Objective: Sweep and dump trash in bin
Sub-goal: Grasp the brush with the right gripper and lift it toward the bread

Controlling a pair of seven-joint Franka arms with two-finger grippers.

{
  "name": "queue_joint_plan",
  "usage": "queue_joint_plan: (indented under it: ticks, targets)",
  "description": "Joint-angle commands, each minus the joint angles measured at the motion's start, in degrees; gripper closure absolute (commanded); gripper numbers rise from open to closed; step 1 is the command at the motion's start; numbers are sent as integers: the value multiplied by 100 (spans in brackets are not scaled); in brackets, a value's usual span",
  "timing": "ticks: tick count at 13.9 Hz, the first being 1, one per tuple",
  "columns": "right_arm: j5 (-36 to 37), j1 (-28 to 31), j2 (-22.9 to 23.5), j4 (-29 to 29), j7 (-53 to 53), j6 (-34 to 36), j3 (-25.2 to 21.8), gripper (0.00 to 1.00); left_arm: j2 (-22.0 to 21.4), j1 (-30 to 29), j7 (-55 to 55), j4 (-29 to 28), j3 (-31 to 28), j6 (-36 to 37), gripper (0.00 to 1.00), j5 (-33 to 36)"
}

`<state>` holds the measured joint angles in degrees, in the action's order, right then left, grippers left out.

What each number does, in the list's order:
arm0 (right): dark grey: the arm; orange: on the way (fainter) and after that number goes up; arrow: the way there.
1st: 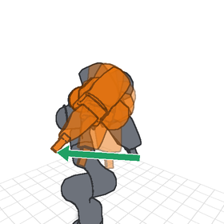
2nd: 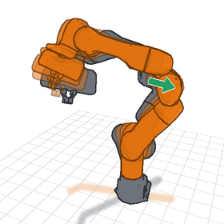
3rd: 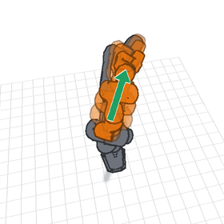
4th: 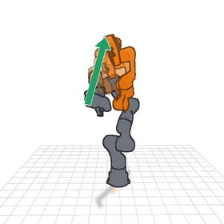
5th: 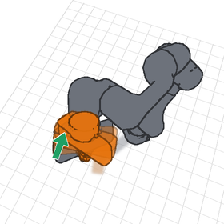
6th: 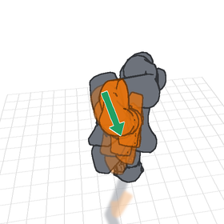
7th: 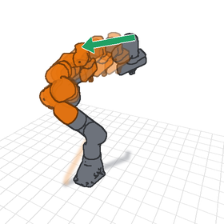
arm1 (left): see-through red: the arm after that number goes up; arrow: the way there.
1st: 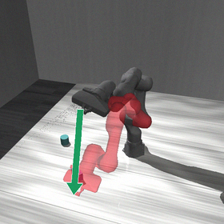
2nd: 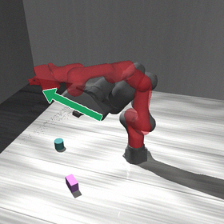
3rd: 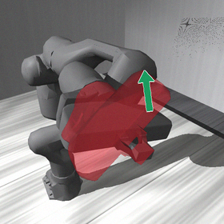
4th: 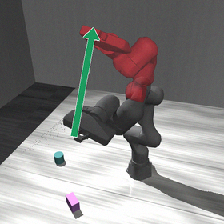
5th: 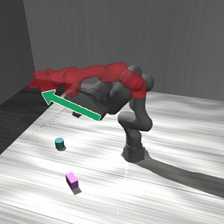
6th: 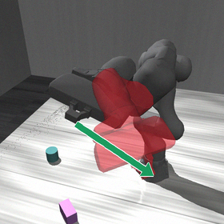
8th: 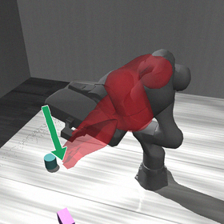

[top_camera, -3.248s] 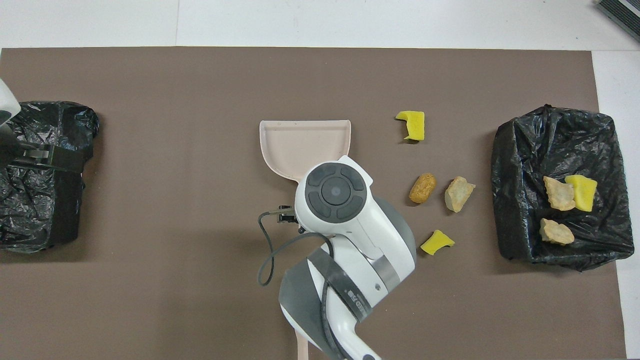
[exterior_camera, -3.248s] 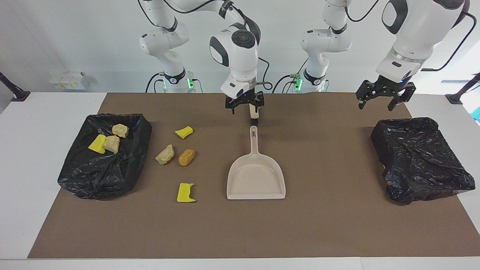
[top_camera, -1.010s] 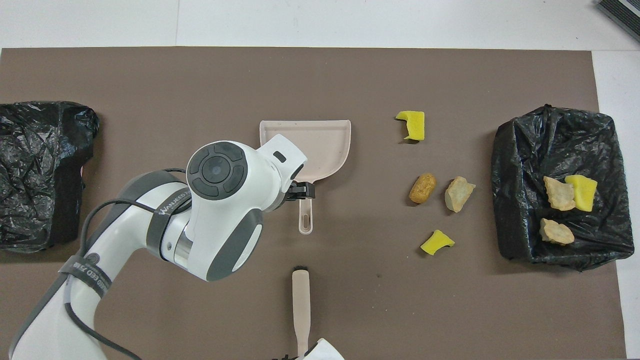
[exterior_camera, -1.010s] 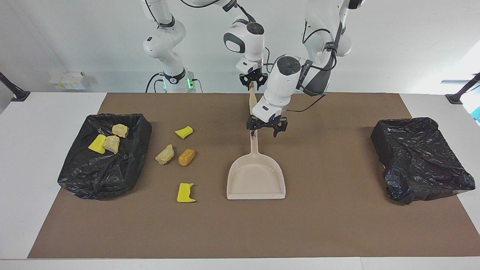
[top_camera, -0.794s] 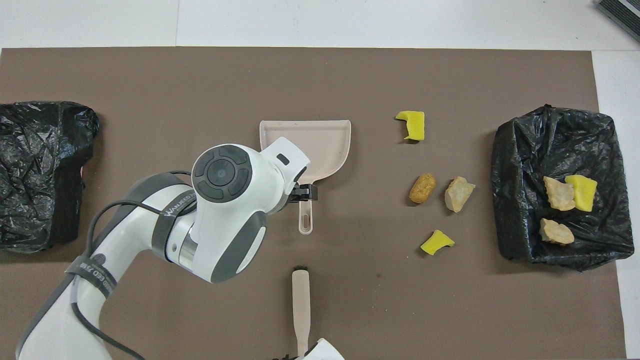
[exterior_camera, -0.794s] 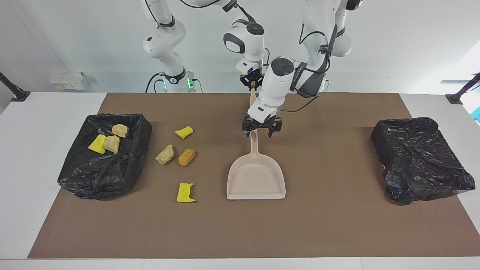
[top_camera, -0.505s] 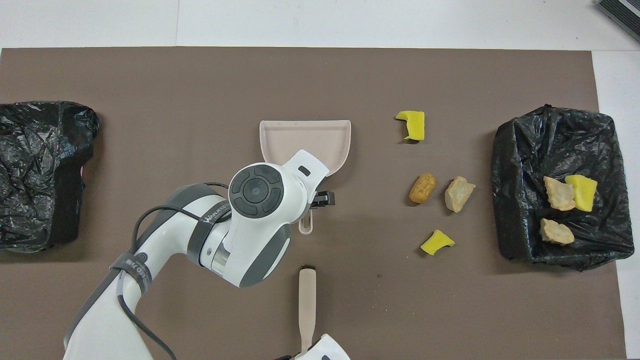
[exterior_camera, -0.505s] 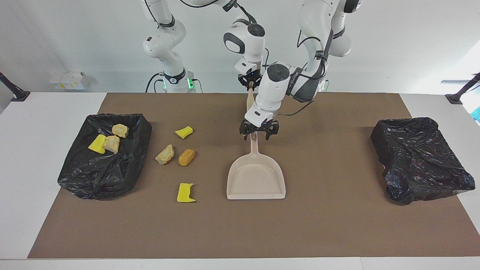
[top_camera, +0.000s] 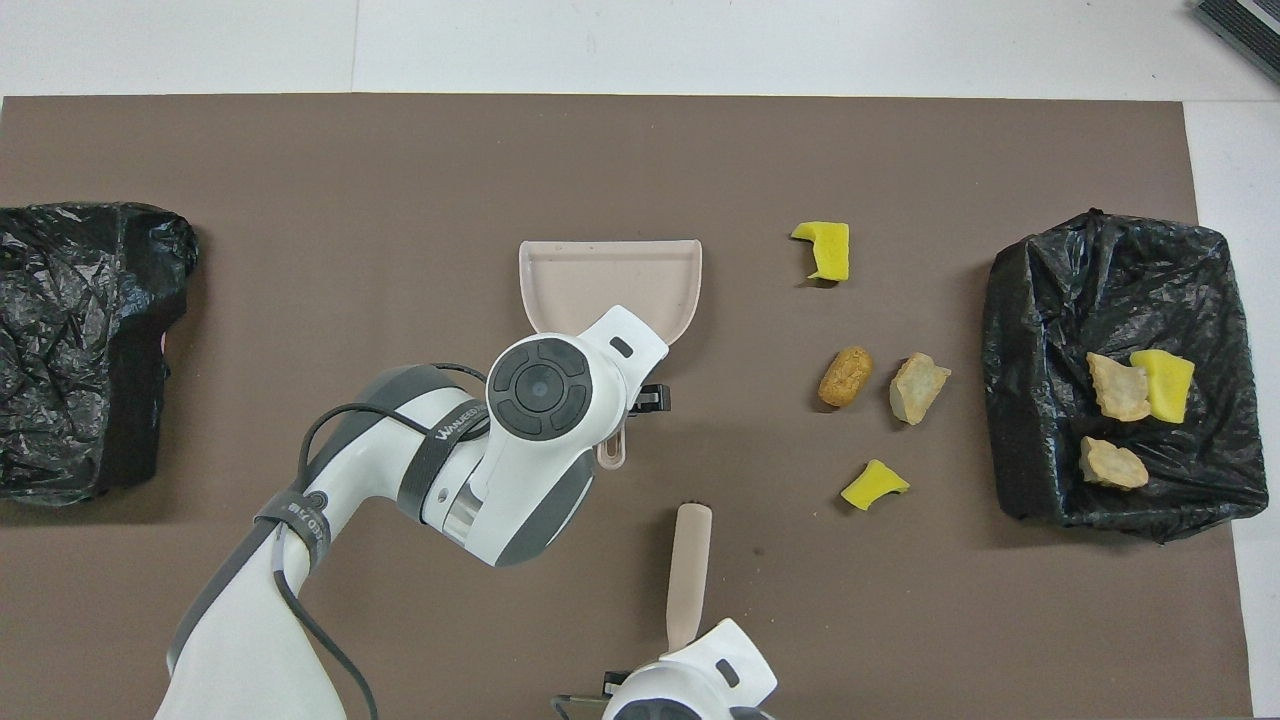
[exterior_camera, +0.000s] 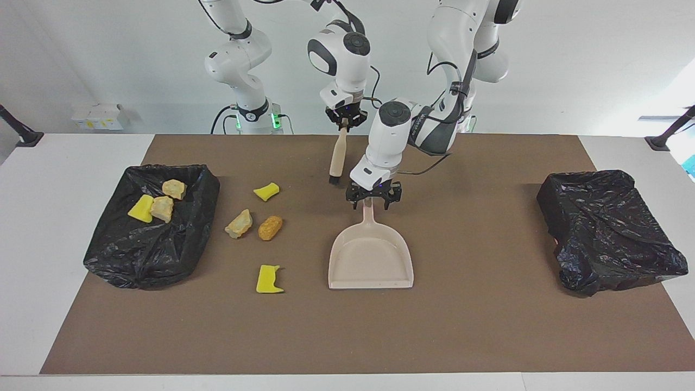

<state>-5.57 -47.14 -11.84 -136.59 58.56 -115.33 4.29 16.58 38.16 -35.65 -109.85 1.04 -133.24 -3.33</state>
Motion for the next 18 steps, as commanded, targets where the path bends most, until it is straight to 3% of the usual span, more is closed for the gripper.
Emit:
queue_joint_plan:
  ticks: [1,7,8,12,18]
  targets:
    - [196,414,-309,-113,-422,221,37,100,-24,122,-57,-28,-95,-96,21,131]
    - [520,1574,-529,-87,-1907,520,28,100,-24,148,5,-28,-95,-114,95,166]
    - [591,1776,-521,-52,-2162,520,28,100,-24,131,75,-28,-95,-114,100,166]
    - [986,2751,-407,10,-3383,302,37,100,-102,8,1241,-37,-112,35,100,166]
    - [1198,4211,-46,27,-4964,-612,11,100,-454,-151,3256,-28,-165,886,100,166]
